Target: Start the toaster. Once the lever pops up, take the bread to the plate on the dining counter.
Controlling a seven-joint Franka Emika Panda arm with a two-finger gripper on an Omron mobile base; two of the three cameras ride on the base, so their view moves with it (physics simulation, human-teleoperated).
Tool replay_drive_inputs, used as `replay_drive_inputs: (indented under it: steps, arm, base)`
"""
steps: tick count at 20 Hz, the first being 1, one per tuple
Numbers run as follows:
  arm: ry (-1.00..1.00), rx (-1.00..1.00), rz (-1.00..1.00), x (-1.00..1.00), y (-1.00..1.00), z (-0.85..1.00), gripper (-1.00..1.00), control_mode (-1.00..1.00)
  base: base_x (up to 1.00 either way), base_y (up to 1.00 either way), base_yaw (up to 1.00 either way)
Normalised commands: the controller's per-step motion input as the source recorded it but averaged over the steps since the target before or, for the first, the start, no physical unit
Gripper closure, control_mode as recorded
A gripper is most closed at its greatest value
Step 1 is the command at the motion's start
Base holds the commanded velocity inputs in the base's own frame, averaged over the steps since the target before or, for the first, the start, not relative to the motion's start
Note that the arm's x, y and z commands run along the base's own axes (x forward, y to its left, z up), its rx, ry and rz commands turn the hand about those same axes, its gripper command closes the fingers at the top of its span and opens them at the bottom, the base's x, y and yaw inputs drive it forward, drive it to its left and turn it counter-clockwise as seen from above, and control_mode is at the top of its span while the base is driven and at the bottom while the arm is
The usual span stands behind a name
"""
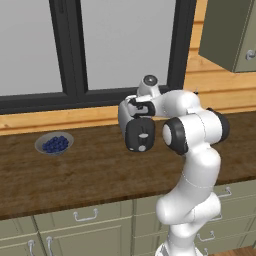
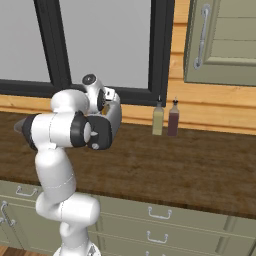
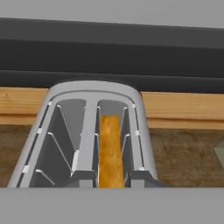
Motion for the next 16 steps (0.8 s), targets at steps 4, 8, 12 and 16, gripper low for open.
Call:
replay_drive_inputs:
  steps: [4, 8, 12, 16]
  arm:
    - [-0.01, 0.10, 0.00, 0.01, -0.23, 0.12, 1.00, -1.00]
    - [-0.06, 0.19, -0.01, 0.00, -0.24, 0.50, 1.00, -1.00]
    - [-0.13, 0.26, -0.13, -0.01, -0.40, 0.79, 1.00, -1.00]
    - [-0.18, 0.22, -0.14, -0.33, -0.37, 0.88, 1.00, -1.00]
  base:
    - [0.00, 0.00, 0.00]
    - [0.00, 0.00, 0.00]
    - [0.00, 0.00, 0.00]
    - [0.00, 0.00, 0.00]
